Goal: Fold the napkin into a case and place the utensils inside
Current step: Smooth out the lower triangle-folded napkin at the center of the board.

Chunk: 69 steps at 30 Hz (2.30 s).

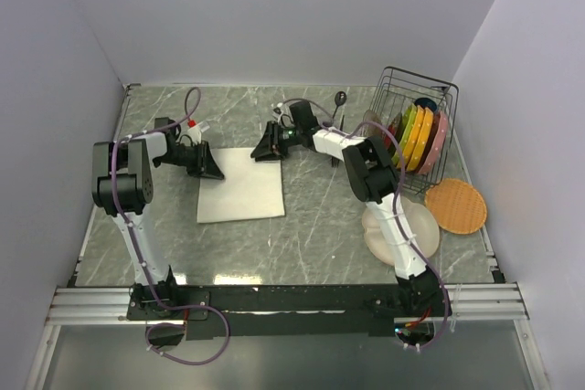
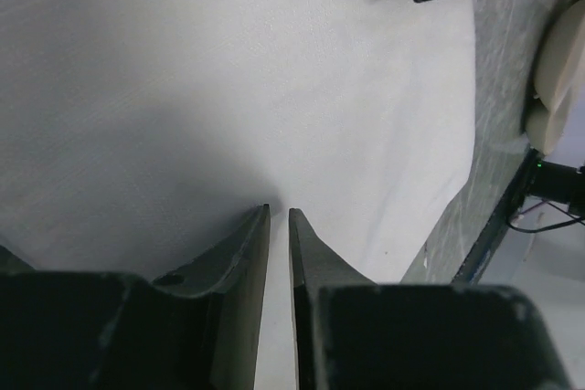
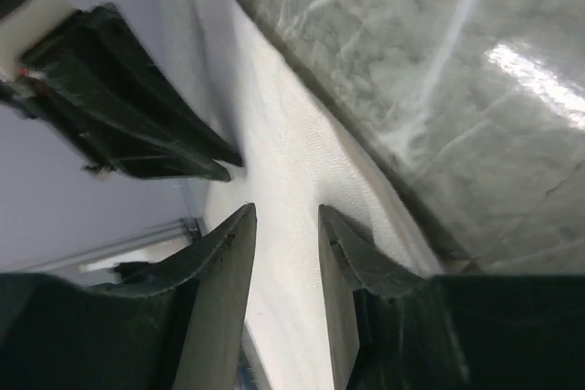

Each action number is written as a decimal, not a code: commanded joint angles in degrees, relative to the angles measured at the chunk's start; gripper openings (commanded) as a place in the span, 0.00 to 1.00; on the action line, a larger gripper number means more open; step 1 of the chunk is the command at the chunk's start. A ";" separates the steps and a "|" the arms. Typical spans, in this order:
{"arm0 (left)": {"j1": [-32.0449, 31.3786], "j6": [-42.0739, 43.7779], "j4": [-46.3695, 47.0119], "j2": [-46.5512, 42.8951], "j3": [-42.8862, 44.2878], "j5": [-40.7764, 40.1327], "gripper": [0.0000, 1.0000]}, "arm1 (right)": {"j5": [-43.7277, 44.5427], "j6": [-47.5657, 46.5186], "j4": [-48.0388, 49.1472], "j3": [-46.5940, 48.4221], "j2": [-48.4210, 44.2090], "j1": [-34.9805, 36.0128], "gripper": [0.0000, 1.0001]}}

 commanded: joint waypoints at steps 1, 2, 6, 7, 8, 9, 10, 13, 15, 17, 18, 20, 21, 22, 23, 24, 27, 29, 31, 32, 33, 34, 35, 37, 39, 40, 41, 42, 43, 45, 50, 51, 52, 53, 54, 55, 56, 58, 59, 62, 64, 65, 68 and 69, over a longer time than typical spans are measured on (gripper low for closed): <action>0.24 1.43 -2.45 1.25 2.92 -0.50 0.19 | -1.05 0.57 1.80 -1.08 1.93 -1.07 0.41; 0.24 2.04 -2.81 1.42 3.01 -0.86 0.19 | -1.31 1.18 1.28 -1.70 1.67 -0.98 0.41; 0.24 5.11 -8.94 1.43 2.66 -0.60 0.15 | -2.81 1.45 0.13 -9.15 -1.31 -0.98 0.41; 0.24 6.60 -9.74 1.08 2.22 -0.51 0.15 | -3.51 1.19 -0.57 -10.48 -2.02 -0.89 0.42; 0.24 6.96 -10.36 -0.15 0.74 -0.68 0.14 | -3.60 0.05 -1.53 -11.54 -3.50 -0.98 0.42; 0.15 7.40 -10.80 -0.85 -0.14 -0.69 0.13 | -3.86 -0.65 -3.45 -13.64 -4.30 -0.98 0.44; 0.15 8.54 -11.68 -1.56 -1.11 -0.77 0.13 | -3.95 -1.27 -4.17 -14.62 -5.00 -0.89 0.46; 0.06 10.21 -13.17 -4.19 -4.54 -0.16 0.12 | -4.48 -1.98 -3.13 -17.26 -8.08 -0.72 0.53; 0.23 10.31 -12.83 -6.65 -6.13 0.28 0.12 | -5.70 -0.32 -1.64 -15.96 -10.37 -0.46 0.70; 0.32 10.22 -12.22 -9.19 -5.78 0.81 0.15 | -6.32 1.78 -1.37 -14.46 -13.43 -0.45 0.83; 0.24 10.22 -12.21 -9.82 -5.26 1.24 0.16 | -7.02 2.93 0.99 -14.36 -14.75 -0.54 0.95; 0.24 10.13 -11.69 -12.27 -4.20 3.26 0.23 | -7.03 3.99 2.23 -14.54 -18.53 -0.63 1.00; 0.32 9.96 -11.16 -13.07 -4.11 3.79 0.27 | -7.55 4.78 2.24 -15.93 -19.59 -0.63 1.00; 0.32 9.52 -10.64 -13.77 -4.11 4.75 0.30 | -7.30 5.57 4.24 -16.90 -21.43 -0.54 1.00; 0.24 9.34 -10.20 -14.48 -4.11 5.11 0.31 | -7.29 7.93 5.48 -18.13 -21.97 -0.46 1.00; 0.24 9.16 -9.32 -14.57 -4.20 5.46 0.32 | -7.47 9.69 9.93 -20.75 -22.41 -0.37 1.00; 0.15 8.73 -9.14 -12.65 -3.32 5.64 0.36 | -8.00 13.66 14.01 -21.75 -20.75 0.51 1.00; 0.15 8.38 -8.96 -11.07 -2.88 5.21 0.37 | -8.26 18.48 19.69 -21.75 -18.64 1.30 1.00; 0.23 5.49 -5.73 -10.62 -3.31 4.07 0.37 | -7.74 22.34 22.18 -20.70 -16.37 1.83 1.00; 0.24 4.78 -5.10 -9.66 -3.32 3.28 0.37 | -7.47 23.85 25.58 -20.26 -15.39 2.53 1.00; 0.32 4.33 -4.92 -8.96 -2.97 3.18 0.36 | -7.56 25.17 26.92 -20.08 -14.51 2.71 1.00; 0.32 3.55 -4.83 -7.56 -2.79 2.92 0.36 | -7.56 26.66 28.07 -19.90 -12.85 2.80 1.00; 0.24 3.45 -5.09 -6.85 -2.09 2.92 0.36 | -7.47 26.67 28.78 -19.64 -12.05 2.88 1.00; 0.41 2.67 -4.66 -5.62 -2.00 2.57 0.36 | -7.82 25.63 28.35 -19.55 -10.38 2.71 1.00; 0.76 2.05 -4.13 -5.00 -2.26 1.61 0.35 | -8.17 24.22 26.95 -20.16 -9.85 2.10 1.00; 1.11 1.17 -4.13 -3.95 -2.26 1.25 0.35 | -8.26 21.95 25.98 -20.42 -9.50 1.92 1.00; 1.46 0.99 -4.48 -3.24 -2.09 1.07 0.34 | -8.26 20.54 23.53 -20.86 -9.41 1.57 1.00; 1.64 0.99 -5.00 -2.63 -1.83 0.55 0.32 | -8.26 19.48 22.55 -21.13 -9.14 0.96 1.00; 2.08 1.08 -5.35 -1.66 -1.74 0.28 0.32 | -8.52 18.07 21.85 -21.39 -8.79 0.69 1.00; 2.34 1.60 -5.97 -1.13 -1.82 -1.81 0.29 | -9.14 16.14 19.65 -21.66 -8.18 -0.01 1.00; 3.13 3.10 -8.96 0.98 -1.65 -3.76 0.24 | -10.37 14.37 16.39 -19.56 -8.35 -0.72 1.00; 3.14 3.36 -8.96 0.81 -1.82 -3.85 0.22 | -10.72 14.02 16.13 -19.03 -9.22 -0.72 1.00; 3.22 3.71 -9.05 0.37 -2.08 -3.24 0.22 | -11.50 13.84 15.87 -18.50 -10.01 -0.72 1.00; 3.22 4.24 -9.14 0.11 -2.26 -2.45 0.22 | -12.03 13.75 16.21 -17.45 -10.80 -0.54 1.00; 3.22 5.02 -9.31 -0.16 -2.35 -1.49 0.24 | -12.30 13.32 16.13 -16.83 -12.81 -0.72 1.00; 3.05 5.38 -9.31 -1.12 -2.61 0.44 0.24 | -12.56 12.44 14.21 -14.91 -13.70 -0.72 1.00; 2.96 5.91 -9.31 -1.73 -2.70 1.59 0.25 | -12.57 11.30 12.28 -13.76 -14.50 -0.89 0.96; 2.44 6.96 -8.61 -4.02 -3.05 2.74 0.30 | -10.91 3.50 1.70 -10.08 -16.69 -1.94 0.90; 2.17 7.31 -8.35 -4.90 -3.14 3.18 0.31 | -10.29 0.77 -1.33 -9.36 -17.31 -2.47 0.85; 1.82 8.55 -7.73 -7.27 -3.32 3.79 0.34 | -4.34 -10.65 -15.48 -6.99 -19.25 -4.75 0.75; 1.73 9.51 -7.99 -8.24 -2.97 3.97 0.36 | -0.72 -17.95 -24.85 -4.97 -18.90 -5.64 0.67; 1.73 9.86 -8.08 -8.51 -2.79 4.06 0.37 | 3.30 -20.32 -27.18 -4.35 -18.64 -6.16 0.66; 1.73 11.01 -8.78 -9.12 -1.91 3.53 0.40 | 7.29 -25.70 -31.59 -3.20 -17.32 -6.34 0.65; 1.64 11.79 -9.13 -9.30 -1.39 3.27 0.42 | 8.60 -27.10 -31.86 -3.11 -16.71 -6.34 0.65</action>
